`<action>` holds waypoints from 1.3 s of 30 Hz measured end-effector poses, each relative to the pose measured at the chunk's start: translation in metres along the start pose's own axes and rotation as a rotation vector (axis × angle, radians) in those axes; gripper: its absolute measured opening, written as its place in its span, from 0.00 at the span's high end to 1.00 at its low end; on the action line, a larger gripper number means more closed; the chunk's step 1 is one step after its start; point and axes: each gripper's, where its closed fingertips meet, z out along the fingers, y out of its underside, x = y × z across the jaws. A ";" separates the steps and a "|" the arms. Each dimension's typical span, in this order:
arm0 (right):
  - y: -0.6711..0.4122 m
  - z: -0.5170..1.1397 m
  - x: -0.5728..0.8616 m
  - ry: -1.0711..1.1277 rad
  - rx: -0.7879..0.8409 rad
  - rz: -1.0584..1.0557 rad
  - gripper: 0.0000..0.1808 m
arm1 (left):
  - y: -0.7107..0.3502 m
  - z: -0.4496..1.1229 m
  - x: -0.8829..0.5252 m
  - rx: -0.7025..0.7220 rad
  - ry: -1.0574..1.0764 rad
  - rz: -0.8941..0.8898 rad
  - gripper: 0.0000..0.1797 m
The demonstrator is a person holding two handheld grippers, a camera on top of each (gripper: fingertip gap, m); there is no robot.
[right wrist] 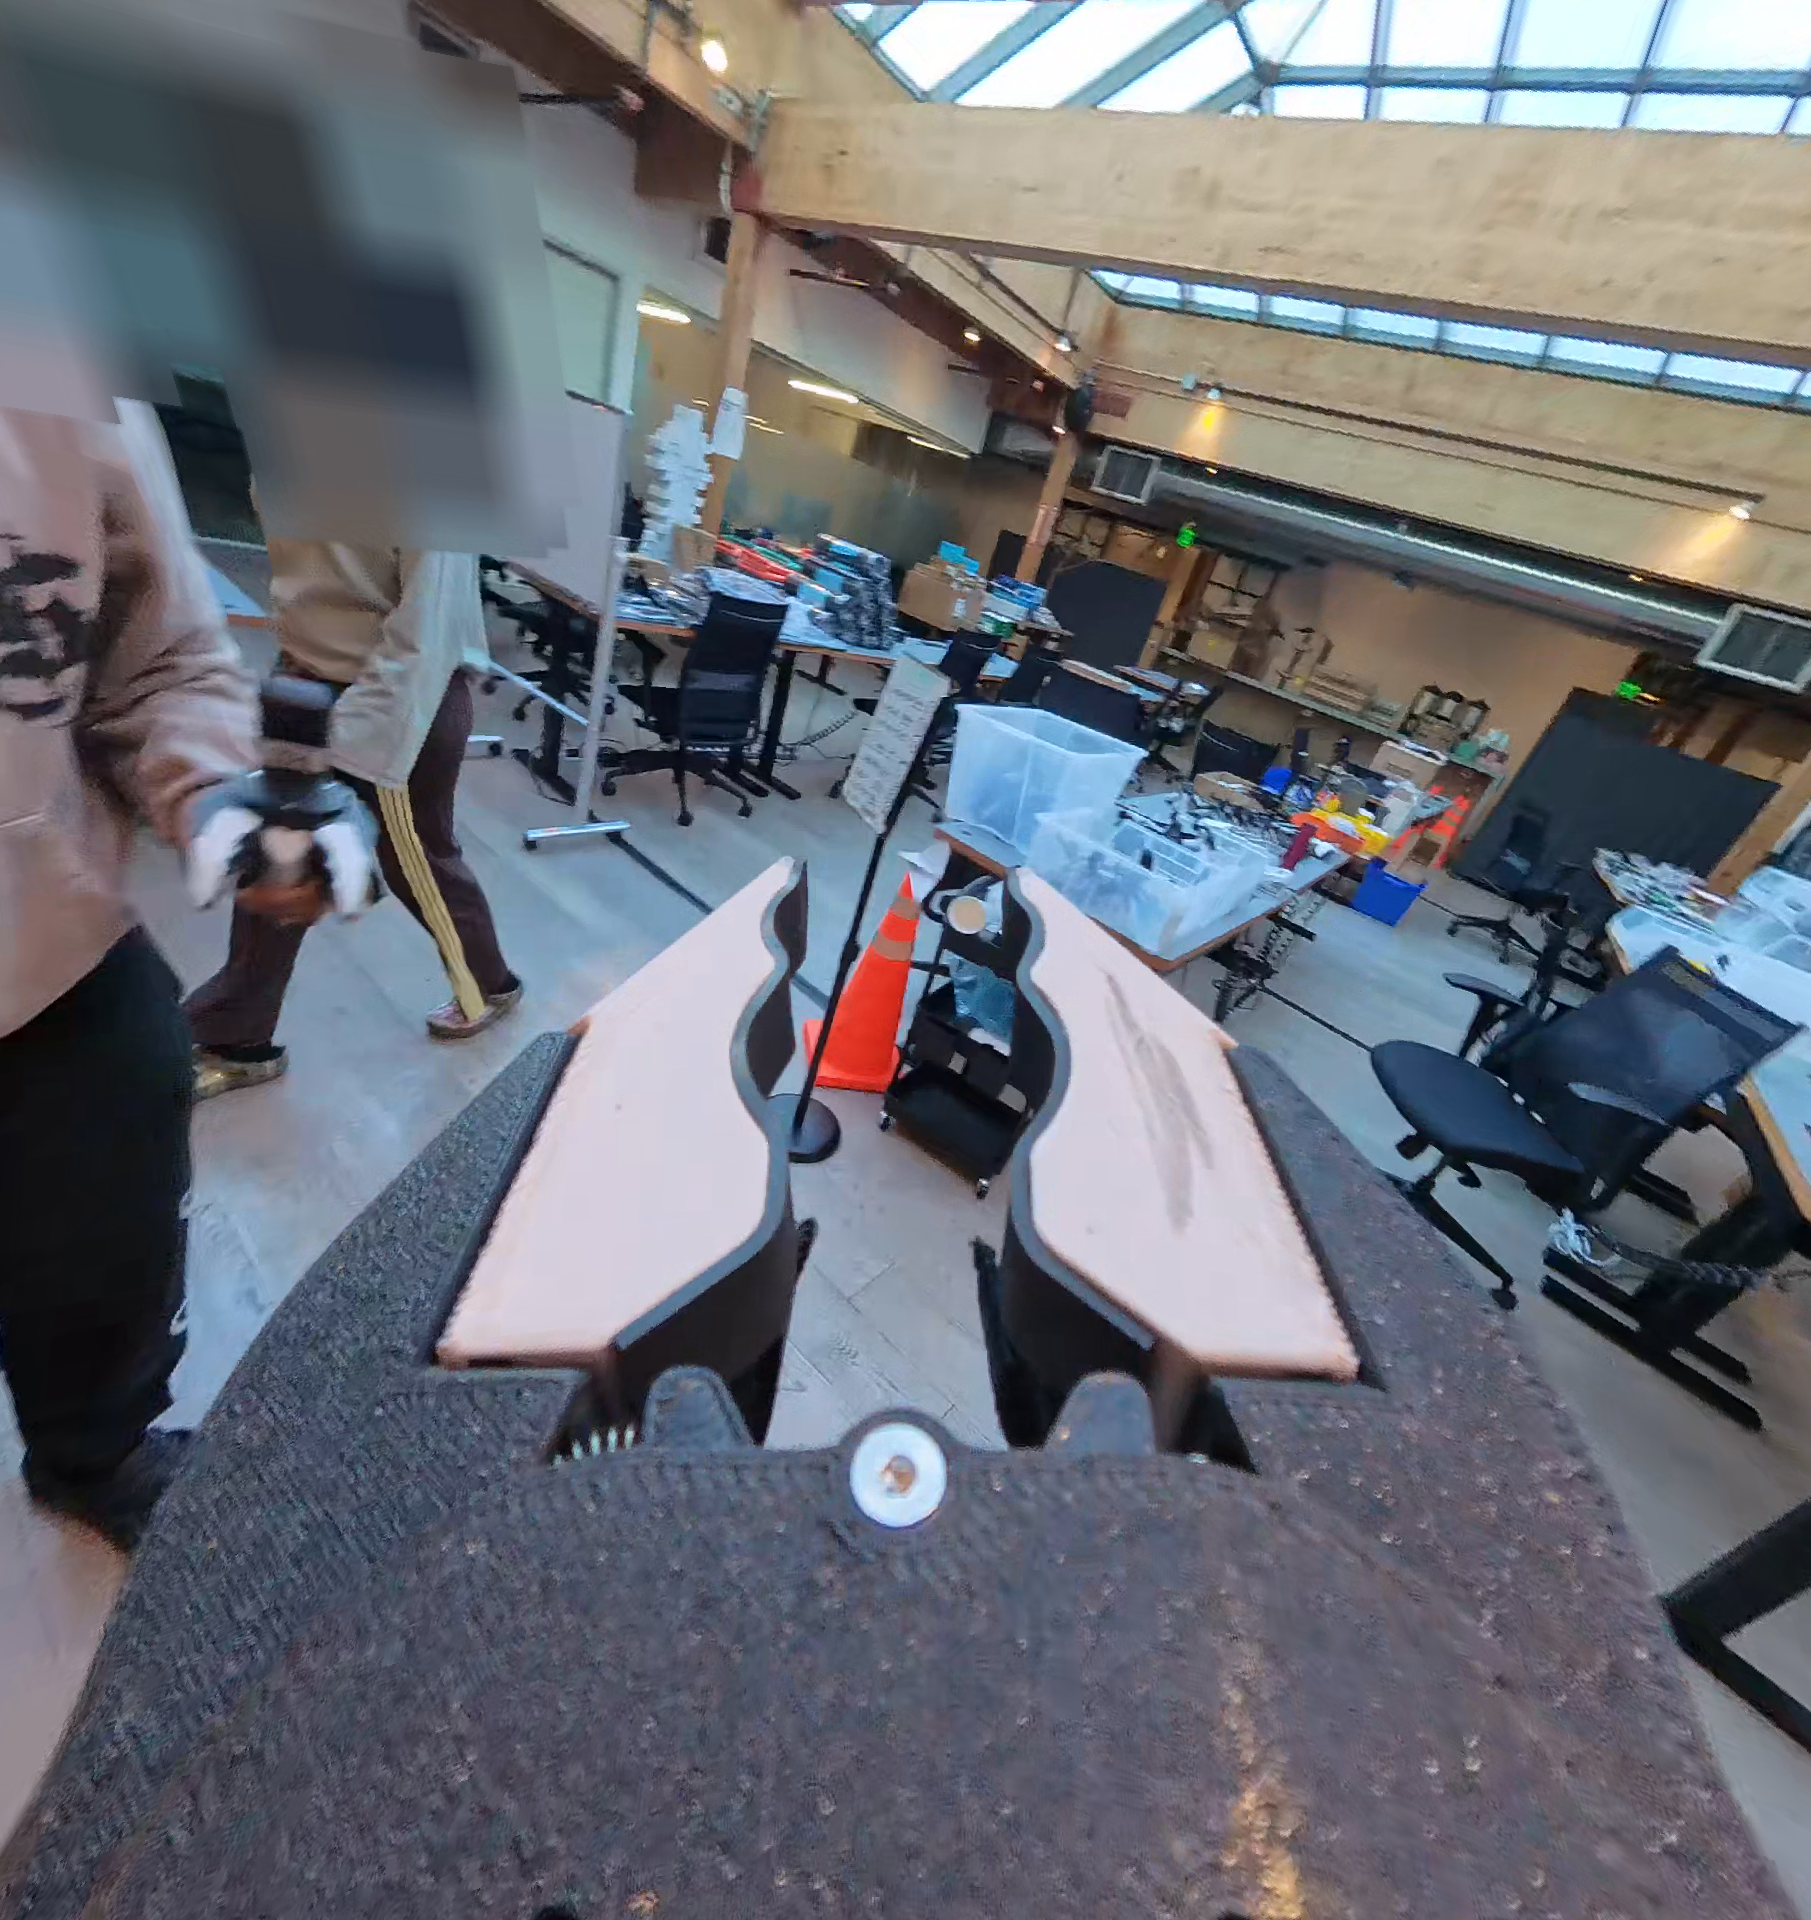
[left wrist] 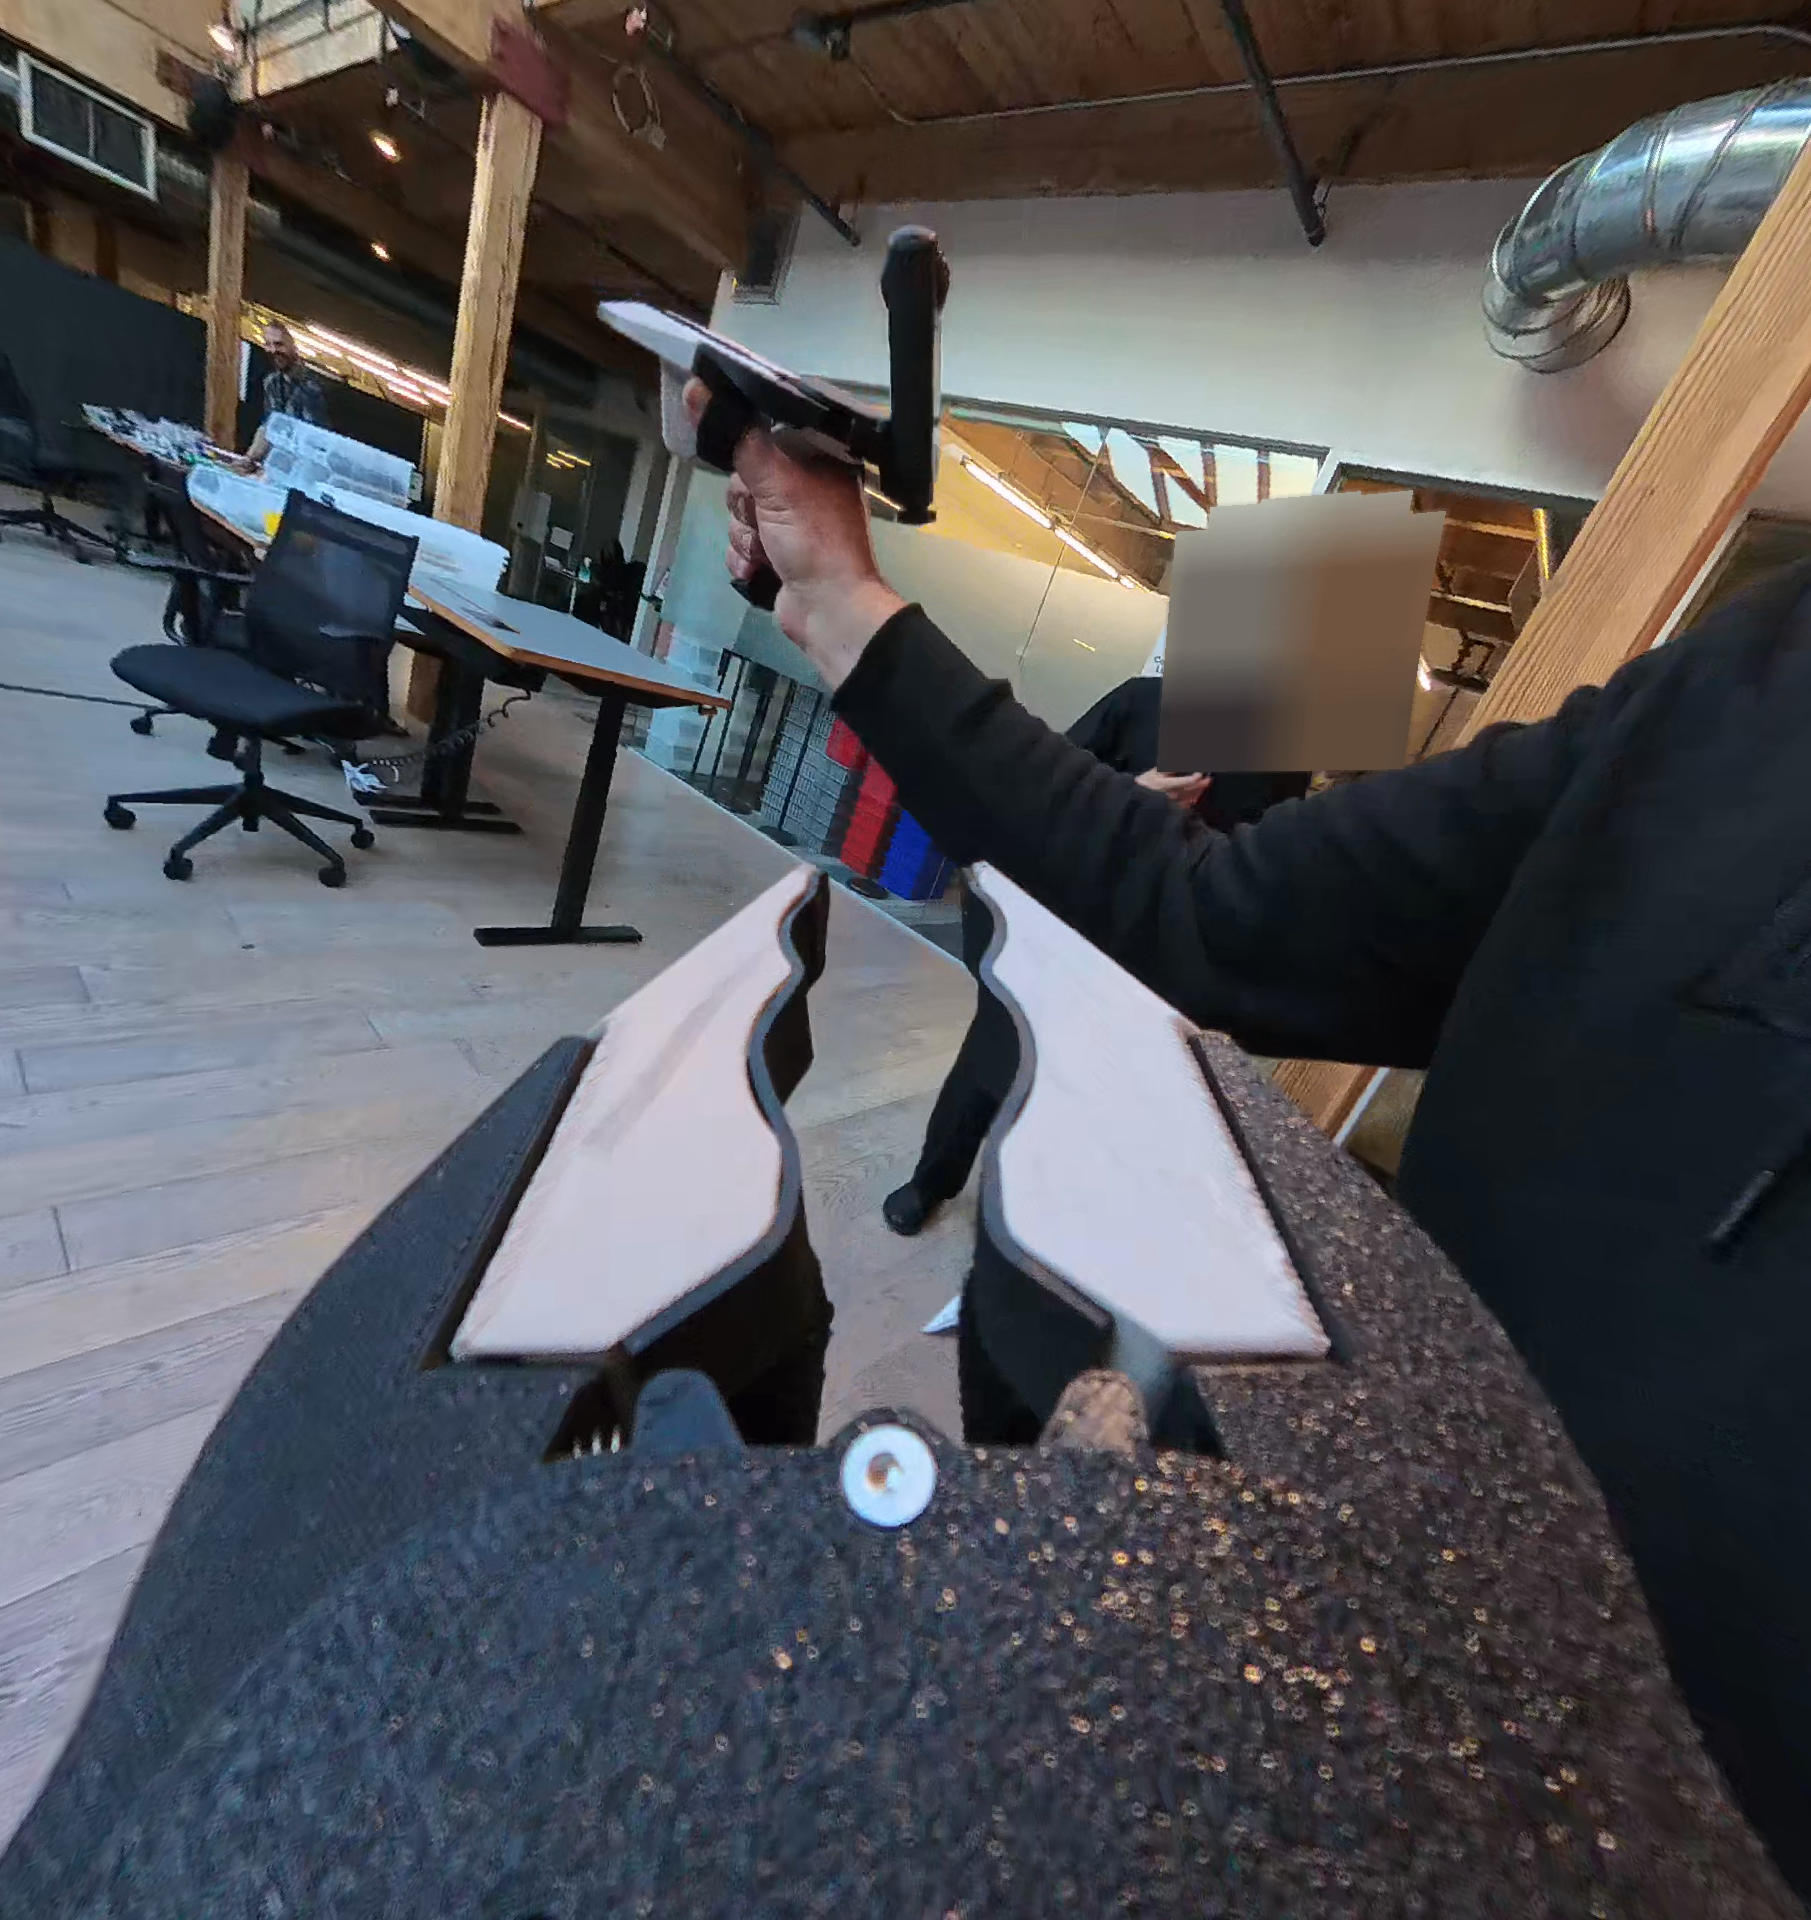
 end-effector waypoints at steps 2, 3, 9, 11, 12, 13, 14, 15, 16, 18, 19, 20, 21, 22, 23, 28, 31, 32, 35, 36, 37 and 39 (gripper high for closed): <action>0.015 -0.013 -0.019 -0.050 -0.016 -0.016 0.81 | 0.014 0.006 -0.010 -0.023 -0.012 -0.027 0.86; 0.019 -0.021 -0.030 -0.075 -0.009 -0.016 0.81 | 0.023 0.007 -0.013 -0.036 -0.020 -0.038 0.85; 0.058 -0.065 -0.124 -0.295 -0.027 0.041 0.83 | 0.063 0.010 -0.029 -0.101 -0.050 -0.112 0.85; 0.077 -0.077 -0.161 -0.382 -0.052 0.072 0.83 | 0.076 0.008 -0.033 -0.119 -0.070 -0.140 0.84; 0.089 -0.084 -0.184 -0.441 -0.079 0.085 0.83 | 0.085 0.006 -0.035 -0.137 -0.088 -0.145 0.84; 0.098 -0.094 -0.205 -0.489 -0.081 0.085 0.83 | 0.095 0.004 -0.037 -0.162 -0.109 -0.144 0.84; 0.106 -0.105 -0.227 -0.539 -0.068 0.088 0.84 | 0.105 0.000 -0.039 -0.190 -0.134 -0.135 0.83; 0.117 -0.117 -0.251 -0.600 -0.081 0.115 0.85 | 0.115 -0.005 -0.041 -0.214 -0.169 -0.126 0.83; 0.130 -0.129 -0.275 -0.657 -0.110 0.162 0.84 | 0.124 -0.012 -0.043 -0.226 -0.199 -0.135 0.83; 0.157 -0.153 -0.322 -0.752 -0.161 0.234 0.85 | 0.137 -0.025 -0.039 -0.218 -0.222 -0.177 0.83; 0.174 -0.166 -0.345 -0.793 -0.203 0.241 0.84 | 0.144 -0.033 -0.039 -0.221 -0.246 -0.188 0.83; 0.190 -0.179 -0.365 -0.828 -0.243 0.249 0.84 | 0.151 -0.040 -0.038 -0.230 -0.273 -0.194 0.83; 0.203 -0.193 -0.385 -0.867 -0.276 0.268 0.84 | 0.159 -0.048 -0.037 -0.249 -0.294 -0.197 0.83; 0.213 -0.209 -0.406 -0.911 -0.308 0.293 0.85 | 0.166 -0.055 -0.034 -0.272 -0.314 -0.193 0.83; 0.222 -0.225 -0.426 -0.955 -0.340 0.313 0.85 | 0.174 -0.063 -0.031 -0.296 -0.333 -0.183 0.83; 0.244 -0.301 -0.514 -1.169 -0.450 0.406 0.84 | 0.210 -0.108 -0.014 -0.372 -0.414 -0.183 0.82; 0.252 -0.338 -0.550 -1.244 -0.515 0.340 0.85 | 0.234 -0.134 -0.003 -0.363 -0.446 -0.260 0.82; 0.255 -0.348 -0.558 -1.261 -0.537 0.334 0.85 | 0.245 -0.142 0.003 -0.378 -0.456 -0.276 0.82; 0.293 -0.380 -0.587 -1.320 -0.643 0.235 0.85 | 0.288 -0.171 0.018 -0.445 -0.482 -0.315 0.82; 0.321 -0.391 -0.593 -1.327 -0.680 0.143 0.85 | 0.305 -0.179 0.023 -0.452 -0.485 -0.356 0.83; 0.355 -0.404 -0.596 -1.329 -0.760 0.053 0.85 | 0.323 -0.188 0.028 -0.464 -0.492 -0.418 0.83; 0.411 -0.424 -0.591 -1.287 -0.907 0.006 0.84 | 0.341 -0.198 0.044 -0.436 -0.488 -0.502 0.83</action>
